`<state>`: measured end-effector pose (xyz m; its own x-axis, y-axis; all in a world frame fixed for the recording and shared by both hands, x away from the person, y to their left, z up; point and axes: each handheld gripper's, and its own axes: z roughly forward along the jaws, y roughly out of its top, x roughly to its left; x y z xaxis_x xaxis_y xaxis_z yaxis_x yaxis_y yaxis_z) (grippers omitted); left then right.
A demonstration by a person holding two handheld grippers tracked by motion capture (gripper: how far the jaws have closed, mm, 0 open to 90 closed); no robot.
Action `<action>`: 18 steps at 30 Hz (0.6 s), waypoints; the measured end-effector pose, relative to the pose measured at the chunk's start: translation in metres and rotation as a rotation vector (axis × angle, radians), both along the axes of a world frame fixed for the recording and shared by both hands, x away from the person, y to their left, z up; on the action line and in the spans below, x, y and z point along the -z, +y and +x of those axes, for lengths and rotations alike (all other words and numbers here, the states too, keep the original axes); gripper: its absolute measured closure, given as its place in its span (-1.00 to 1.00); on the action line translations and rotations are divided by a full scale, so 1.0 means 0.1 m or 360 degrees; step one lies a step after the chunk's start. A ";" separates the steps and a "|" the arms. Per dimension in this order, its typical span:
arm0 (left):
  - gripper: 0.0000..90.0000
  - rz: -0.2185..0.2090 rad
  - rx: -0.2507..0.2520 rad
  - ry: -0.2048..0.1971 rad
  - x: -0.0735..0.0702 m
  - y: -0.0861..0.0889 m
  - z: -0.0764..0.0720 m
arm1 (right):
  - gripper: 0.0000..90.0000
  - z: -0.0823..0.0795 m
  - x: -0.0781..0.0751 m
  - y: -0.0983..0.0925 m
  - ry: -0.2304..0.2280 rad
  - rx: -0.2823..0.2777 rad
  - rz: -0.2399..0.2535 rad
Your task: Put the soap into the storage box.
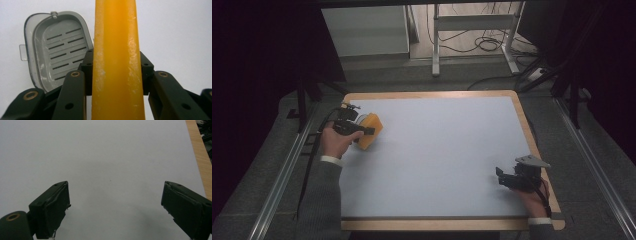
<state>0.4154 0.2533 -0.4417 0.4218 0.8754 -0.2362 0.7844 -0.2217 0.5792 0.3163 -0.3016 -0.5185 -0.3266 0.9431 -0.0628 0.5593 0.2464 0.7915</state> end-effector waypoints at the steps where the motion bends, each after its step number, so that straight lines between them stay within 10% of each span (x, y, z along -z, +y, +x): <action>1: 0.35 0.0000 0.0000 0.0000 0.00 0.00 0.00 | -0.82 0.00 0.00 0.00 -0.0001 0.0000 -0.0003; 18: 0.35 -0.0041 -0.0077 0.0013 0.03 0.06 0.17 | -0.82 0.00 -0.01 -0.01 -0.0003 0.0007 -0.0005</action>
